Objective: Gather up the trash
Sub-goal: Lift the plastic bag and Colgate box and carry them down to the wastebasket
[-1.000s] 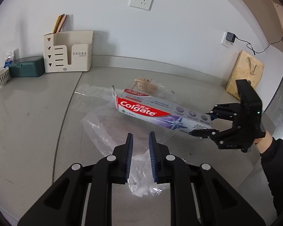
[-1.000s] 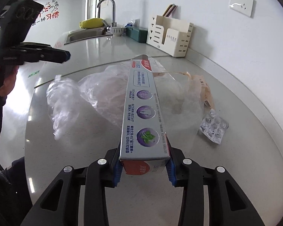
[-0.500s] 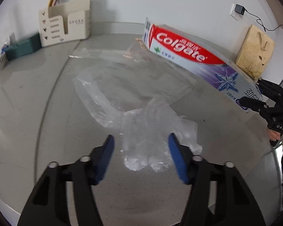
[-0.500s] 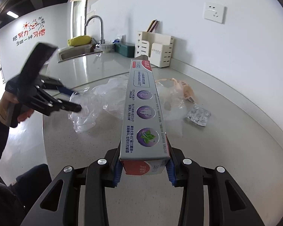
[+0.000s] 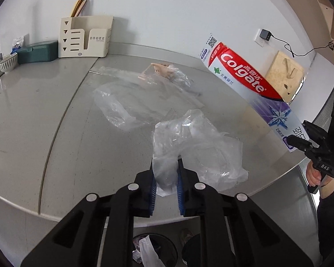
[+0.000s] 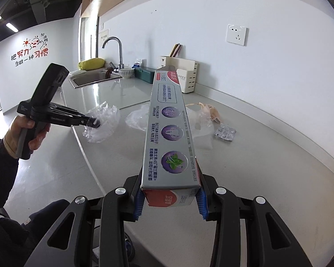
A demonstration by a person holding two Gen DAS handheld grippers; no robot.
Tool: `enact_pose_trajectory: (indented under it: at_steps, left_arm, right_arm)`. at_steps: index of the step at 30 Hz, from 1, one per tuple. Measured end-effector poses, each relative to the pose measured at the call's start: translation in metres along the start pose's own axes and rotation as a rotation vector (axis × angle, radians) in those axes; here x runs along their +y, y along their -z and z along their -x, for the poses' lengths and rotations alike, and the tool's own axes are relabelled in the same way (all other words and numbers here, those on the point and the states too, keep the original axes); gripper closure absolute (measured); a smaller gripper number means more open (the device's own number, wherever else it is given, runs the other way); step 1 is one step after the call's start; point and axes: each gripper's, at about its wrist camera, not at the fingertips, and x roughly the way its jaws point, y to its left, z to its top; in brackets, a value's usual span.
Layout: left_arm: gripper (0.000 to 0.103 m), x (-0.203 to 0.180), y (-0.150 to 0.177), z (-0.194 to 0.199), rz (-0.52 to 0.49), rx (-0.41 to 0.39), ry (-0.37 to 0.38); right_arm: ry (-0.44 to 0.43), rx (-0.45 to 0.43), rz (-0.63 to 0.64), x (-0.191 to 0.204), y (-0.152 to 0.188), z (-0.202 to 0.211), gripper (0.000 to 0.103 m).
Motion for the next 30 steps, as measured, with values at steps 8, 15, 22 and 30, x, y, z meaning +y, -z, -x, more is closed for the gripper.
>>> enact_pose_trajectory:
  at_steps: [8, 15, 22, 30]
  left_arm:
    - [0.087, -0.005, 0.053, 0.044, -0.017, 0.003, 0.018]
    - [0.087, -0.006, 0.099, 0.060, -0.026, 0.044, -0.005]
    - [0.087, -0.011, 0.139, 0.070, -0.072, 0.083, -0.079]
    - [0.087, -0.013, 0.179, 0.067, -0.103, 0.151, -0.114]
  right_arm:
    - [-0.016, 0.031, 0.023, 0.061, 0.032, 0.030, 0.061]
    - [-0.028, 0.077, 0.006, 0.106, 0.063, 0.037, 0.061]
    - [-0.065, 0.124, -0.017, 0.140, 0.092, 0.038, 0.061]
    - [-0.119, 0.204, -0.023, 0.171, 0.136, 0.022, 0.061]
